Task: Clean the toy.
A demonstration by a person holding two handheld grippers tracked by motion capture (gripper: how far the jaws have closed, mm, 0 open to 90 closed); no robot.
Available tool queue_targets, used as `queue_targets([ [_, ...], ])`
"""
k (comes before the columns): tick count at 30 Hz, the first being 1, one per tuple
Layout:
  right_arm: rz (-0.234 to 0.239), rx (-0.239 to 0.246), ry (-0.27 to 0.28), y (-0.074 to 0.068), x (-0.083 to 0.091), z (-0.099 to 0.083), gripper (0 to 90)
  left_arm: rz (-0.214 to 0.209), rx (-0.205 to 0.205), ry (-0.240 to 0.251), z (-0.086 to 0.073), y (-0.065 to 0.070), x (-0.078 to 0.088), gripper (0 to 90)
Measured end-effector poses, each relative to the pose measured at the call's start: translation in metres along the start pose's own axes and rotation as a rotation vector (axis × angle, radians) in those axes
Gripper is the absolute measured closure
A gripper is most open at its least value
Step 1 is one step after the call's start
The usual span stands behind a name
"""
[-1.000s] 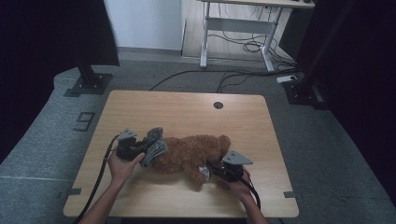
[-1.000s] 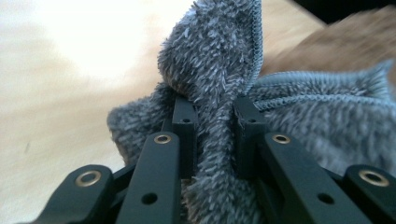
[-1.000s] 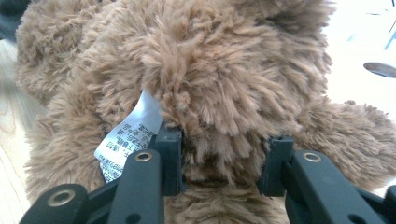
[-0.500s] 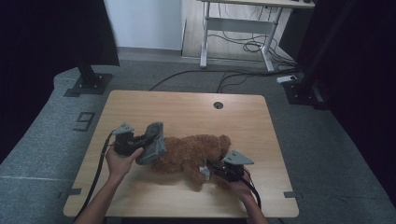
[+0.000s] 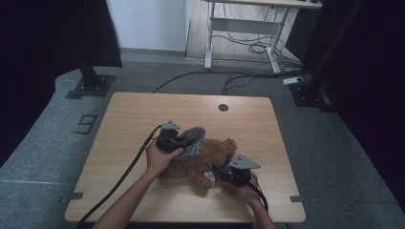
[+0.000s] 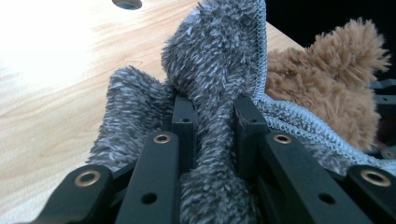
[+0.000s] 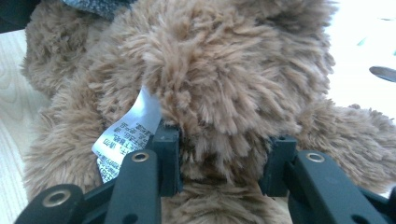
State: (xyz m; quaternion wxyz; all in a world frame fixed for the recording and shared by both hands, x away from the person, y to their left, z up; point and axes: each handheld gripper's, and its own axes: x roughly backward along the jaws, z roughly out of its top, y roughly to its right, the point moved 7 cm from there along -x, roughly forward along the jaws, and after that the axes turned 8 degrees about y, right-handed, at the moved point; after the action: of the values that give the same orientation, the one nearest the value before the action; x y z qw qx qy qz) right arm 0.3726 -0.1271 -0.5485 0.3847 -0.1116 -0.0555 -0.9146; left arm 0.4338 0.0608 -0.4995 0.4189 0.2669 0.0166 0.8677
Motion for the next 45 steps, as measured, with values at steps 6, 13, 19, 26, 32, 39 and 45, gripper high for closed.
queue_targets([
  [6, 0.029, 0.014, -0.022, -0.005, -0.001, -0.001, 57.5, 0.017, -0.009, 0.024, -0.011, -0.008, 0.02, 74.2],
  [13, 0.04, 0.001, -0.035, -0.004, -0.001, -0.004, 57.5, 0.05, 0.054, 0.06, -0.023, -0.031, 0.042, 74.1],
  [19, 0.052, -0.027, -0.022, -0.003, 0.002, -0.003, 44.5, 0.043, 0.038, 0.088, -0.034, -0.025, 0.047, 74.3],
  [26, 0.088, -0.161, 0.062, 0.005, 0.022, 0.021, 26.2, 0.017, 0.009, 0.112, -0.046, -0.01, 0.052, 74.7],
  [32, 0.068, -0.227, 0.116, 0.016, 0.027, 0.059, 18.9, 0.019, -0.063, 0.119, -0.051, 0.01, 0.053, 74.8],
  [39, 0.146, -0.256, -0.109, 0.008, -0.009, 0.032, 15.3, 0.021, -0.083, 0.131, -0.055, 0.014, 0.057, 74.7],
  [45, 0.177, -0.322, -0.142, -0.003, -0.01, 0.009, 19.0, -0.017, -0.018, 0.122, -0.049, 0.014, 0.058, 73.8],
])
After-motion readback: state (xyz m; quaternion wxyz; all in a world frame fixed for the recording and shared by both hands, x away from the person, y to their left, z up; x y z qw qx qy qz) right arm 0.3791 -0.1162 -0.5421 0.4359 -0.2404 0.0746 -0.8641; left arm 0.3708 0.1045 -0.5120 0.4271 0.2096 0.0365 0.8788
